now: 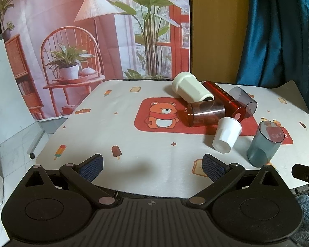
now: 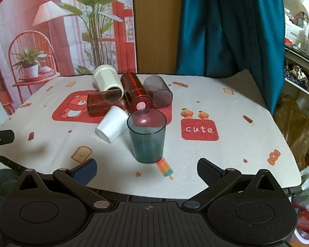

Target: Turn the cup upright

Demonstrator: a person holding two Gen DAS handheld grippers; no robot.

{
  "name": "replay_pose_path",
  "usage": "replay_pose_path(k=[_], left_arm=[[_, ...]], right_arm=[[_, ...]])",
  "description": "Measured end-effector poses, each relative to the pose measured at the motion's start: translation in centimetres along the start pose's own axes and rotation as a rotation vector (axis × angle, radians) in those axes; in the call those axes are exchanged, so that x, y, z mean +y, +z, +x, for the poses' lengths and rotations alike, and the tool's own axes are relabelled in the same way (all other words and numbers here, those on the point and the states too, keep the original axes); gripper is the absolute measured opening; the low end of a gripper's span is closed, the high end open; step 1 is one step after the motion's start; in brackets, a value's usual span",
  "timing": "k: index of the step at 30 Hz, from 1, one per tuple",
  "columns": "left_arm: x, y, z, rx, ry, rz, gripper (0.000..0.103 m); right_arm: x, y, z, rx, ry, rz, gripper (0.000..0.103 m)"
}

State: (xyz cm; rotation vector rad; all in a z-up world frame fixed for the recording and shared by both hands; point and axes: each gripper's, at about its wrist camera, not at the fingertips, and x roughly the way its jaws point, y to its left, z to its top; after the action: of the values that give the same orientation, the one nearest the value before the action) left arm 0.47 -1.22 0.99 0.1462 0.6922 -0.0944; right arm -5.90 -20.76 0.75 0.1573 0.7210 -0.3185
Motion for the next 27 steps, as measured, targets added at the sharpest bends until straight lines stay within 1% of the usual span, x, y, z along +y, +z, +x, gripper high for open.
replay_pose_path(k=[27], left_arm=[[0.13, 0.02, -0.20, -0.006, 0.001, 0.006, 0.103]], right_arm=[[-0.04, -0.06, 0.07, 0.003, 0.000, 0.003, 0.103]])
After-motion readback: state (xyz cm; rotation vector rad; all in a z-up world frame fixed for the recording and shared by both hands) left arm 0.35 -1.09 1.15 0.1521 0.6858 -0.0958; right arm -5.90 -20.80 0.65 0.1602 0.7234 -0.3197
